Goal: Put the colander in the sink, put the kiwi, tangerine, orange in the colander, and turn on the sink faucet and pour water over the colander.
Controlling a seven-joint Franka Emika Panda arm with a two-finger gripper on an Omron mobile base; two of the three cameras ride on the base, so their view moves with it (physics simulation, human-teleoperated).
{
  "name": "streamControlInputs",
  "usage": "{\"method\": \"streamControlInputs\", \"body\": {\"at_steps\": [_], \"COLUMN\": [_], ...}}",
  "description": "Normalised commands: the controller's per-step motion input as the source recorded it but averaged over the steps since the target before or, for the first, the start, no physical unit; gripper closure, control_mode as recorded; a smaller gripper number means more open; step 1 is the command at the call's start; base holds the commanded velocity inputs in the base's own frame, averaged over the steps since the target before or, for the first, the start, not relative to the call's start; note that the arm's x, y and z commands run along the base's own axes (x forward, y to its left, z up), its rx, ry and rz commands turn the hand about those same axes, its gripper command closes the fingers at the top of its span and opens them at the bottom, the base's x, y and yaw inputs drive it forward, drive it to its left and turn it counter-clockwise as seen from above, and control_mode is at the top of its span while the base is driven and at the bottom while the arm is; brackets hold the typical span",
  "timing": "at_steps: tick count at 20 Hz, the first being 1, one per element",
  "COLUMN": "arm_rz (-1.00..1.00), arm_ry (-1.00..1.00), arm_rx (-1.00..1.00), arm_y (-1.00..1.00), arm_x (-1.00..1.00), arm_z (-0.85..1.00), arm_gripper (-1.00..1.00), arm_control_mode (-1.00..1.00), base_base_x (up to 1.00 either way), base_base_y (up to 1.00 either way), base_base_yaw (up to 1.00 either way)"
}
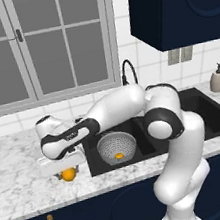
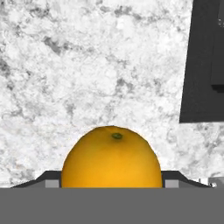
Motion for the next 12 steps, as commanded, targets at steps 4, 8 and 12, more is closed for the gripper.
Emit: {"method": "streamControlInputs", "body": {"at_steps": [4,8,12], "arm_rz": [-0.06,-0.06,-0.03], "arm_ry": [0.0,0.0,0.0], "arm_rx": [0.0,0.0,0.0], "arm_y": [-1.0,-1.0,-0.97], "arm_x": [0.03,0.17,0.25], "arm_z": [0.0,0.0,0.0], "arm_gripper": [1.0,1.0,1.0], "arm_control_mode": [-1.0,-1.0,-1.0], "base_base_x": [0.0,0.0,0.0], "base_base_y": [0.0,0.0,0.0], "base_base_yaw": [0.0,0.0,0.0]}}
